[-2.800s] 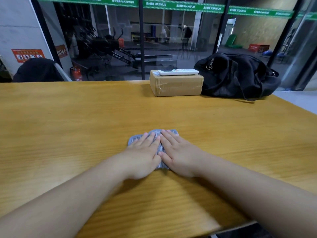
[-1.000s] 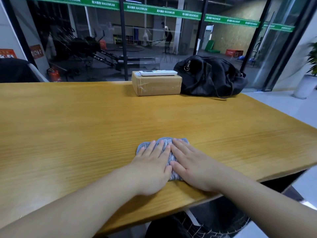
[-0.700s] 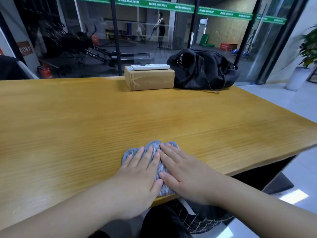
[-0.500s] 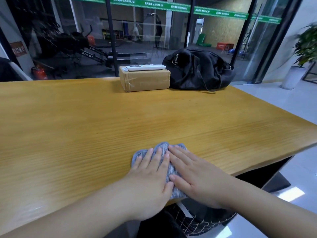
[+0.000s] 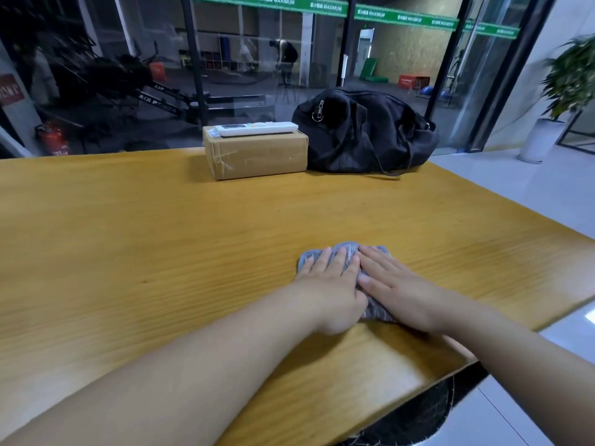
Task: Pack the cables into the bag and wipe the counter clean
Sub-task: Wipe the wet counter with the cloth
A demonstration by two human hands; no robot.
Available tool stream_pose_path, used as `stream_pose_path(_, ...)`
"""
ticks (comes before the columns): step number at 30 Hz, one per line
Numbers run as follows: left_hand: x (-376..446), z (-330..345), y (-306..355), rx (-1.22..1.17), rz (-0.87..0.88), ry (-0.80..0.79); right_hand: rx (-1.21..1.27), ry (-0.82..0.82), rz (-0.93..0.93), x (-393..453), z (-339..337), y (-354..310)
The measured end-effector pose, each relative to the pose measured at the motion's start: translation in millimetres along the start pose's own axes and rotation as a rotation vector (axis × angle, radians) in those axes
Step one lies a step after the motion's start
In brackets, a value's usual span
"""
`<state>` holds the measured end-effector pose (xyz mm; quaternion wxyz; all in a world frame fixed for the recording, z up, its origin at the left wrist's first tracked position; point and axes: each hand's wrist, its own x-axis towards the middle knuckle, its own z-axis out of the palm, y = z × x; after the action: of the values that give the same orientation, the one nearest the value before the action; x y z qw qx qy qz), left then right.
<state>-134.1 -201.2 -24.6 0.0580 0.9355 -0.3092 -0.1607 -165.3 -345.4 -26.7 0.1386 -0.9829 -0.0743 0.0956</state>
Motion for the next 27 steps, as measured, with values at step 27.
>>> stream_pose_path(27,-111,21,-17,-0.014,-0.03,-0.08,-0.158,0.102,-0.166,-53,45,-71)
